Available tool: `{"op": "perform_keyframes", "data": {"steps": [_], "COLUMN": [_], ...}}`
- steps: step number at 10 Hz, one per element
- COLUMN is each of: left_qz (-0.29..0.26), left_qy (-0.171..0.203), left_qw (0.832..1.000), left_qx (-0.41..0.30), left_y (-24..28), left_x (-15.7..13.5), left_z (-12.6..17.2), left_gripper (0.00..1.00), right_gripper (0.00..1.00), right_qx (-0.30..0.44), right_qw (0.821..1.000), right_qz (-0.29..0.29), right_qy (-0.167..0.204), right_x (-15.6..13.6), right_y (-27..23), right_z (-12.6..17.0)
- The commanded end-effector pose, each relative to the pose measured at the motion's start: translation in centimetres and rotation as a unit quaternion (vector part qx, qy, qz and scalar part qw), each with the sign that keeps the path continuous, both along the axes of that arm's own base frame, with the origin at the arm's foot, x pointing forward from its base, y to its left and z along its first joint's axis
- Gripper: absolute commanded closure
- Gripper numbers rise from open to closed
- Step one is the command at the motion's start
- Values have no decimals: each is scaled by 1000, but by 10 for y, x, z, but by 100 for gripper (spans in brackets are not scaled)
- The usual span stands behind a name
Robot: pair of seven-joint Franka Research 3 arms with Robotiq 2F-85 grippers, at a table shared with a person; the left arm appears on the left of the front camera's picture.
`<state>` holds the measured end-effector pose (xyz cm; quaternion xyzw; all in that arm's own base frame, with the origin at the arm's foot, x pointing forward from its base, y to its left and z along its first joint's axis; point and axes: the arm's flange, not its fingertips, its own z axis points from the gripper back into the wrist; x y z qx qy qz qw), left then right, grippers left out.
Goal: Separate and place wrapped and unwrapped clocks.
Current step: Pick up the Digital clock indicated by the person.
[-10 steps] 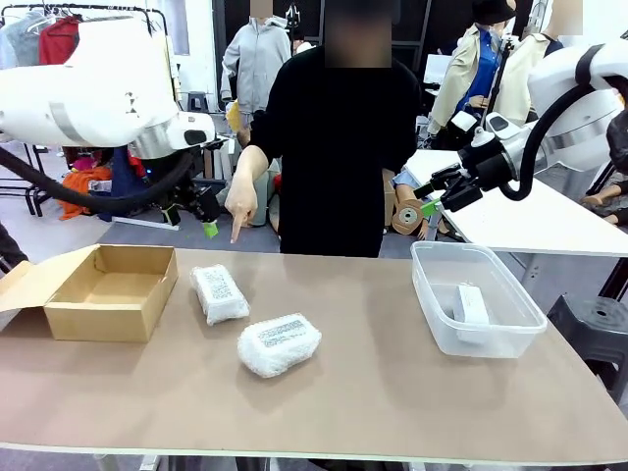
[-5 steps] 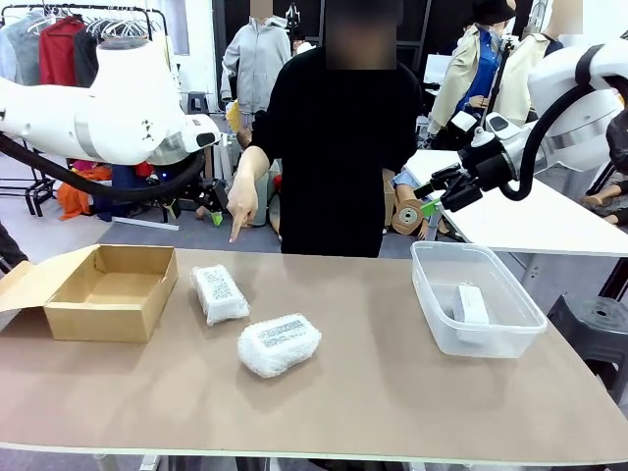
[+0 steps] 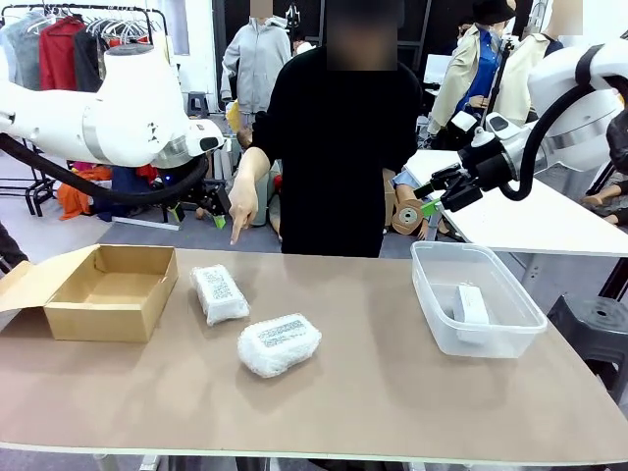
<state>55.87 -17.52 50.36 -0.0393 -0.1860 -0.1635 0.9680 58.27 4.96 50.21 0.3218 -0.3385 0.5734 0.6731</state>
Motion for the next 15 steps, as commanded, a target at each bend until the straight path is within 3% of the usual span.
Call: {"op": "perform_keyframes", "data": {"steps": [1,2,3,5,8,10,12,15], "left_qz": [11,0,27,70,171,256,285,345], "left_qy": [-6,0,24,29,71,83,81,61], "left_qw": [1000,1000,999,997,982,963,955,937], "left_qx": [0,0,2,16,27,18,-6,5], "left_y": [2,0,-9,-24,-51,-67,-76,-66], "left_x": [-2,0,1,1,9,20,32,45], "left_z": [2,0,-8,-16,-48,-69,-91,-103], "left_gripper": [0,0,0,0,0,0,0,0], "right_gripper": [0,0,0,0,0,0,0,0], "right_qx": [-4,-4,-4,-4,-4,-4,-4,-4], "right_qw": [1000,1000,1000,1000,1000,1000,1000,1000], "right_qz": [1,1,1,1,1,1,1,1], "right_qy": [-3,-3,-3,-3,-3,-3,-3,-3], "right_x": [0,0,0,0,0,0,0,0], "right_y": [0,0,0,0,0,0,0,0], "right_z": [1,1,1,1,1,1,1,1]}}
